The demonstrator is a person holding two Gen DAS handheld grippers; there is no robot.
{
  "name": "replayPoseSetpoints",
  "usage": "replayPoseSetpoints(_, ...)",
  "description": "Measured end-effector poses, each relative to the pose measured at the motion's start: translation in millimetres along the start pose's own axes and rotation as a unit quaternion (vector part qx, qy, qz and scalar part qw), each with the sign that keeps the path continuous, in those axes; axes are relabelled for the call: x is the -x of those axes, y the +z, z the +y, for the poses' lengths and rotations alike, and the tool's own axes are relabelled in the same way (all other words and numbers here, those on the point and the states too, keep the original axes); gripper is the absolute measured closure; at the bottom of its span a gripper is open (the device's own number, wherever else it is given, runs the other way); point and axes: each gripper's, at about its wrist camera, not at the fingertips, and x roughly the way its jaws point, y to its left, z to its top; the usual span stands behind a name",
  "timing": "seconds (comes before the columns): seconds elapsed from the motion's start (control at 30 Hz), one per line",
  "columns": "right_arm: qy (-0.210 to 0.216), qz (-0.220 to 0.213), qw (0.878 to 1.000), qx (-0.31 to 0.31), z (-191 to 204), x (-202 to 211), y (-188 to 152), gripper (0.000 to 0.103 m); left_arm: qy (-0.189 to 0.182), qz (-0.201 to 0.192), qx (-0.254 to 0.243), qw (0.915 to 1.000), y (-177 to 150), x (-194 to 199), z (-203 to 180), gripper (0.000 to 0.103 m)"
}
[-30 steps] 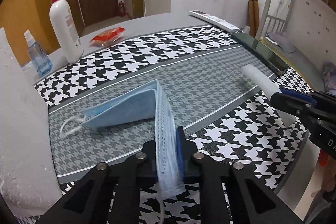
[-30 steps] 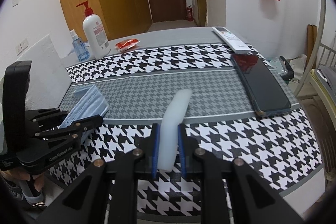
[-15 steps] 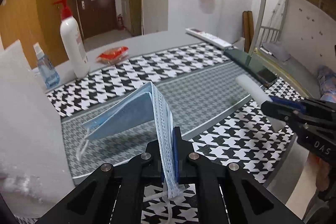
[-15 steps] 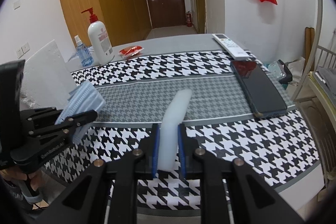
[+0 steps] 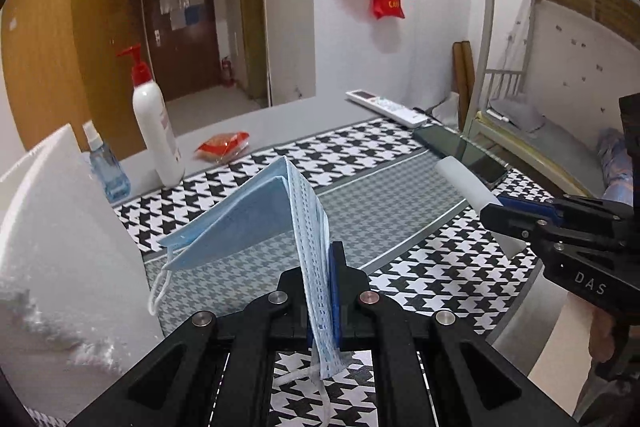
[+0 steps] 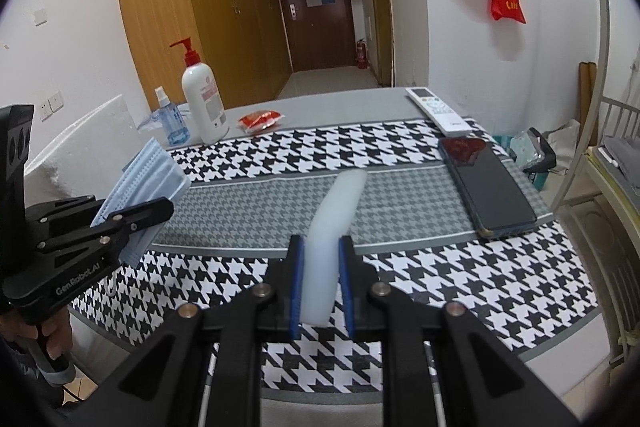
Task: Organize soft objects
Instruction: 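Carry the mask and foam tube with both tools over the white foam box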
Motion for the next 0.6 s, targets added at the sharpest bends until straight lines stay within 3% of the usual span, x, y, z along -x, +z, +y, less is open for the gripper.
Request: replayPoseSetpoints(0.6, 0.006, -0.05, 0.999, 0.014, 25, 34, 7, 0.083, 0.011, -0.063, -0.004, 0.9979, 2, 60, 10, 0.096)
